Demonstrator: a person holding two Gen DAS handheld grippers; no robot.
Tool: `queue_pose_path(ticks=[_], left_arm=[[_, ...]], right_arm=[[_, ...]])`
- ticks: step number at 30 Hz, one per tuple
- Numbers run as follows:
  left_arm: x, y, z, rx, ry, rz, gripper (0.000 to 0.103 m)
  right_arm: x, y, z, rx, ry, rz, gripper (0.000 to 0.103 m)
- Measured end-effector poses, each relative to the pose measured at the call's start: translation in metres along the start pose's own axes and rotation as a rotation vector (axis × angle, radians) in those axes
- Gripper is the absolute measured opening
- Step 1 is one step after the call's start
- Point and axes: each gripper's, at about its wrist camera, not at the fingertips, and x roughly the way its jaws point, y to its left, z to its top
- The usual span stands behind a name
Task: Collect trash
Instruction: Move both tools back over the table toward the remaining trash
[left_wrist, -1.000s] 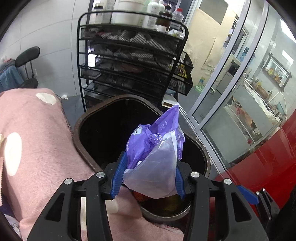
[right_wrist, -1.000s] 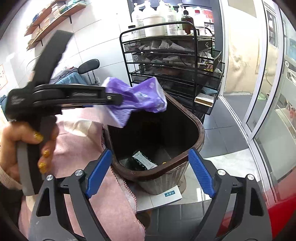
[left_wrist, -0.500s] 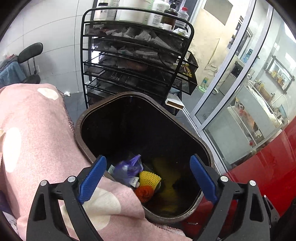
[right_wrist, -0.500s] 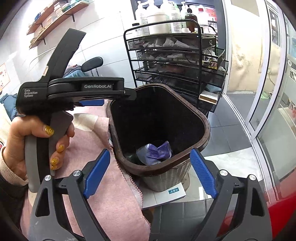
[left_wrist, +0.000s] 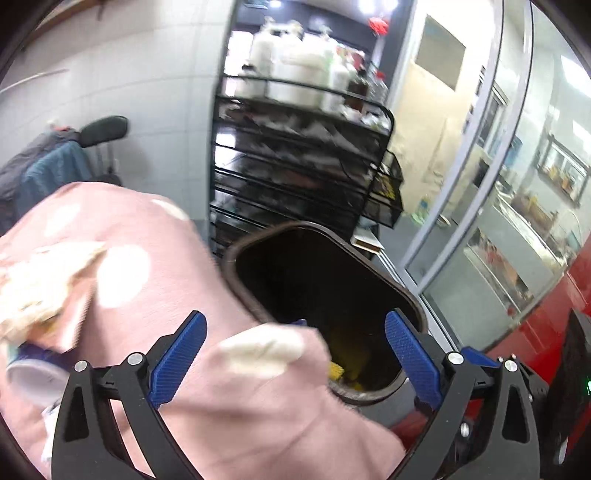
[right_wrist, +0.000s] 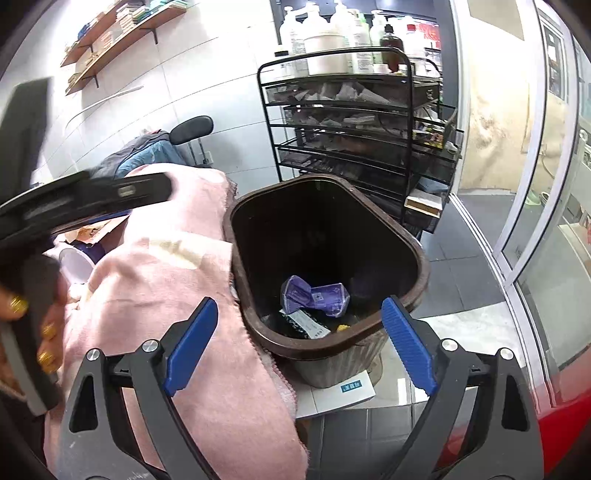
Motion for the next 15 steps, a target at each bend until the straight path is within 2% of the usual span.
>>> queue_pose_path(ticks=[6, 15], left_arm=[[-0.042, 0.024, -0.026, -0.008, -0.046, 0.108, 0.097], [-0.073, 0.08, -0.06, -0.055, -0.002, 0.267, 0.097]], right_arm=[[0.004, 0.025, 0.007, -0.047, -0.001, 0.058, 0.089], [0.005, 0.076, 0.012, -0.15, -0.002, 0.158, 0.089]])
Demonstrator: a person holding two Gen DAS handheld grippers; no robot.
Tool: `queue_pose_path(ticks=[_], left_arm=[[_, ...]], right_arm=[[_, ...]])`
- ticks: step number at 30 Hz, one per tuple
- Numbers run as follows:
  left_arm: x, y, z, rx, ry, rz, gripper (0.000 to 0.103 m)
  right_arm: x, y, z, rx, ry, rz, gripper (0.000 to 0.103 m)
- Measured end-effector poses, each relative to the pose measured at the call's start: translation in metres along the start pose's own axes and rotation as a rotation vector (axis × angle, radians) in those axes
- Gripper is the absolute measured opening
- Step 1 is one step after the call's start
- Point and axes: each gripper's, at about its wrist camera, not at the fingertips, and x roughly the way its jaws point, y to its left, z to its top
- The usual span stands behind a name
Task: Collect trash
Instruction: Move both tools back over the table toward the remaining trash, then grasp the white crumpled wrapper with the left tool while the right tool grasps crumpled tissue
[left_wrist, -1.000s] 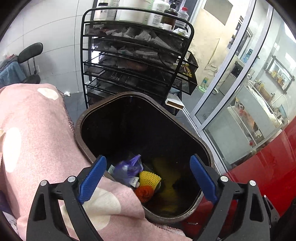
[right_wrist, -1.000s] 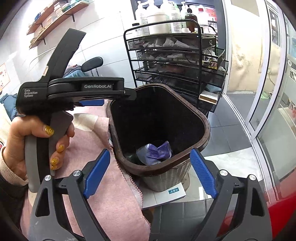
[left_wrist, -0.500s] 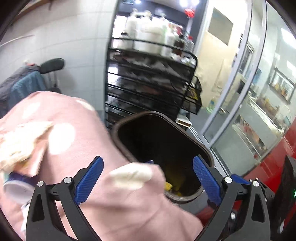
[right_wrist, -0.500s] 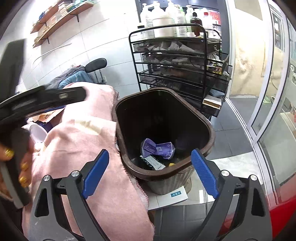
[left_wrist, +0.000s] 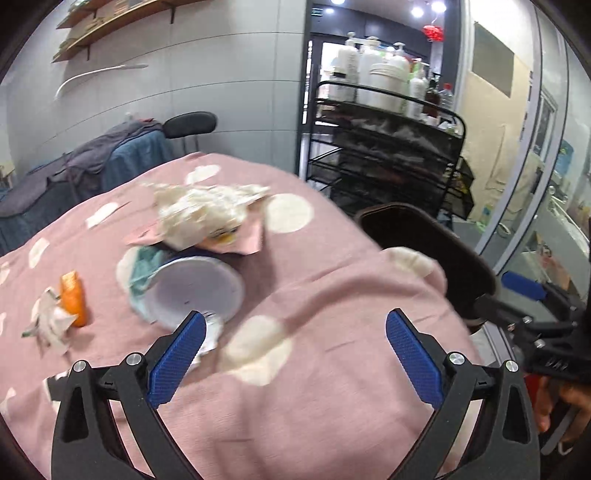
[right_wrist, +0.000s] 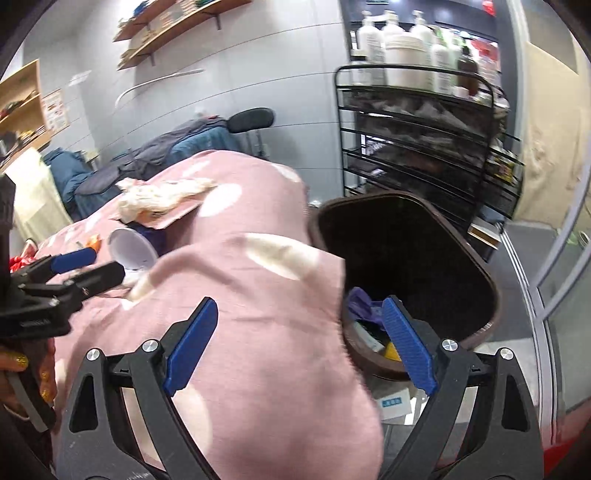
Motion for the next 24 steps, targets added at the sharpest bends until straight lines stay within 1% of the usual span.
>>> queue_pose_path(ticks=[1, 3, 4, 7, 10, 15, 17, 18, 20, 24], left_arm=[[0.001, 0.007, -0.002, -0.004, 0.008, 0.013, 0.097], [0.006, 0.022, -0.005, -0.021, 0.035, 0.047, 0.092], [0.009, 0.032, -0.008, -0.036, 0.053, 0.059, 0.087], [0.022, 0.051, -0.008, -0.072, 0.104, 0.06, 0.08], [0.035, 0.055, -0.007, -0.051, 0.141, 0.063, 0.073], [0.058, 0.06, -0.005, -0.018, 0.217, 0.076, 0.063], [0.066, 0.064, -0.005, -0.022, 0.248, 0.081, 0.052], [0.068, 0.066, -0.006, -0.033, 0.259, 0.073, 0.049], [0.07, 0.07, -0.007, -0.051, 0.269, 0.06, 0.036], [0.062, 0.073, -0.01, -0.065, 0.251, 0.046, 0.032]], right_arm=[[0.0, 0.005, 0.001, -0.011, 0.0, 0.01, 0.089], [0.001, 0.017, 0.003, -0.029, 0.0, 0.029, 0.089], [0.002, 0.022, 0.004, -0.038, 0.001, 0.039, 0.089], [0.003, 0.039, 0.005, -0.07, 0.006, 0.064, 0.089], [0.007, 0.052, 0.007, -0.095, 0.015, 0.091, 0.089], [0.013, 0.068, 0.01, -0.128, 0.029, 0.111, 0.089], [0.015, 0.074, 0.01, -0.143, 0.036, 0.12, 0.089], [0.016, 0.076, 0.01, -0.148, 0.04, 0.125, 0.089], [0.019, 0.081, 0.011, -0.158, 0.051, 0.136, 0.089], [0.028, 0.088, 0.013, -0.171, 0.074, 0.155, 0.089]])
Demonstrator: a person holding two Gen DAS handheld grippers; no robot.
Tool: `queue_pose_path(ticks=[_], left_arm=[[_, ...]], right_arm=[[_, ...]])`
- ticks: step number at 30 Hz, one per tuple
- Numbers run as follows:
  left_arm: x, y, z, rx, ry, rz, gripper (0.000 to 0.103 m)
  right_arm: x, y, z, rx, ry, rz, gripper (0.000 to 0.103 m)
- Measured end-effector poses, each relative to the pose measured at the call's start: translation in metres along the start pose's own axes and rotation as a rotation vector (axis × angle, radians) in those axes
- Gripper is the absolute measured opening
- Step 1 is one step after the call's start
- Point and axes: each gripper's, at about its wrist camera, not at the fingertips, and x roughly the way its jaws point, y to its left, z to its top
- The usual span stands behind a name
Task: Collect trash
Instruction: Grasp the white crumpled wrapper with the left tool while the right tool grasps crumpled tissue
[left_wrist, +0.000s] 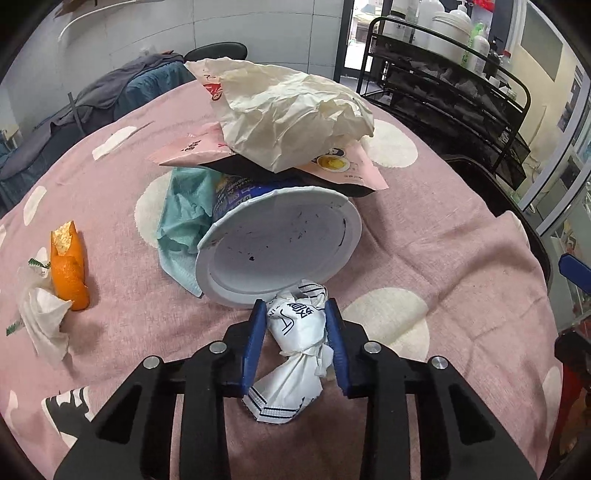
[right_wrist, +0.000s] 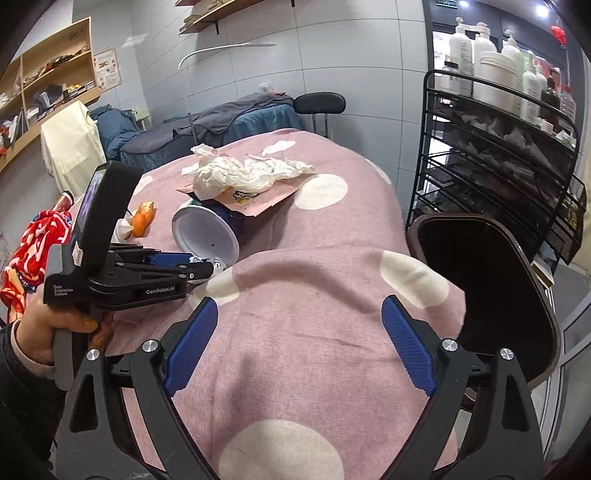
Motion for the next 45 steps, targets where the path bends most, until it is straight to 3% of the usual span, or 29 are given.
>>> queue_pose_path(ticks=[5, 16, 21, 27, 30, 32, 35, 45], left_arm=[[-0.016, 0.002, -0.008, -0.008, -0.049, 0.011, 0.029], [-0.071, 0.017, -0.033, -0.097, -0.239, 0.043, 0.029], [-0.081, 0.02, -0.038, -0.122, -0.27, 0.059, 0.029], [-0.086, 0.025, -0.047, -0.144, -0.279, 0.053, 0.029], [-0.088, 0.026, -0.051, -0.152, -0.286, 0.047, 0.029], [-0.09, 0.026, -0.052, -0.154, -0.292, 0.045, 0.029], [-0.09, 0.025, -0.054, -0.15, -0.292, 0.045, 0.029], [-0.094, 0.017, -0.059, -0.143, -0.312, 0.038, 0.029]], right_arm=[[0.01, 0.007, 0.017, -0.023, 0.004, 0.043, 0.089], [0.047, 0.04, 0.068, -0.049, 0.007, 0.179, 0.089], [0.069, 0.061, 0.092, -0.081, 0.003, 0.191, 0.084], [0.1, 0.074, 0.118, -0.082, 0.018, 0.192, 0.073], [0.116, 0.076, 0.124, -0.069, 0.046, 0.194, 0.062], [0.126, 0.076, 0.122, -0.064, 0.073, 0.196, 0.046], [0.132, 0.074, 0.114, -0.054, 0.09, 0.203, 0.034], [0.094, 0.072, 0.107, -0.082, -0.011, 0.173, 0.027]])
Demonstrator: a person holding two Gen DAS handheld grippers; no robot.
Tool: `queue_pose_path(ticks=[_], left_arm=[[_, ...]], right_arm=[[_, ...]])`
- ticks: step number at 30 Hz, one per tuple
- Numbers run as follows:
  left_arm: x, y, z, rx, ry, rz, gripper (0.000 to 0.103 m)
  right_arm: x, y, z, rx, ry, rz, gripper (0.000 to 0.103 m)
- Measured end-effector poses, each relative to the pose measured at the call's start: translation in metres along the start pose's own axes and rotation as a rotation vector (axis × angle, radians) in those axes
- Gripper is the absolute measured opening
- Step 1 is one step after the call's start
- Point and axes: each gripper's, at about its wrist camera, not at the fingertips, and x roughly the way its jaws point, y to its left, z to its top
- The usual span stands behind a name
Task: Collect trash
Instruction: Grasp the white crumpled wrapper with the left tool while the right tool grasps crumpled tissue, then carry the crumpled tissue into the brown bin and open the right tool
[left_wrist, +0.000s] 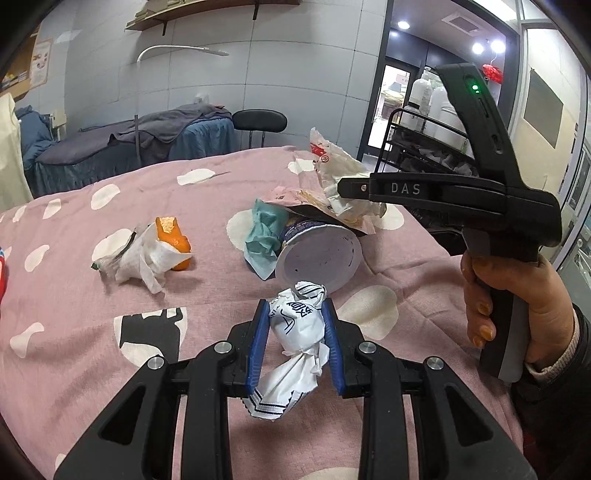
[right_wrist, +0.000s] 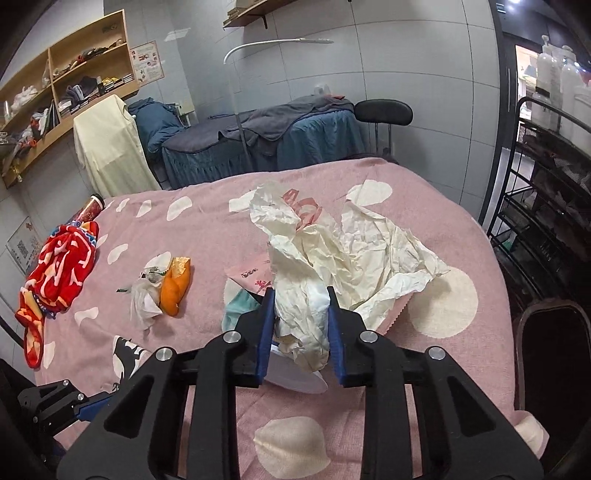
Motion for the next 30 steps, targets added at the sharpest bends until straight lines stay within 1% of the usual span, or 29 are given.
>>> queue_pose_path(ticks=[5, 9, 16, 23, 30], left_arm=[[-0.004, -0.008, 0.002, 0.016, -0.012, -0.017, 0.029], [-0.006, -0.021, 0.004, 0.04, -0.023, -0.038, 0.029], [-0.005, -0.055, 0.007, 0.103, -0.03, -0.109, 0.029], [0.003, -0.094, 0.01, 0.182, -0.027, -0.184, 0.029], [0.013, -0.12, 0.014, 0.216, -0.003, -0.262, 0.029]], right_arm=[[-0.033, -0.002, -0.006, -0.013, -0.068, -0.026, 0.027], [-0.058, -0.012, -0.012, 0.005, -0.104, -0.034, 0.027], [-0.102, -0.032, -0.03, 0.009, -0.162, -0.119, 0.027], [-0.139, -0.074, -0.053, 0.074, -0.18, -0.218, 0.027], [-0.157, -0.114, -0.077, 0.15, -0.161, -0.306, 0.027]])
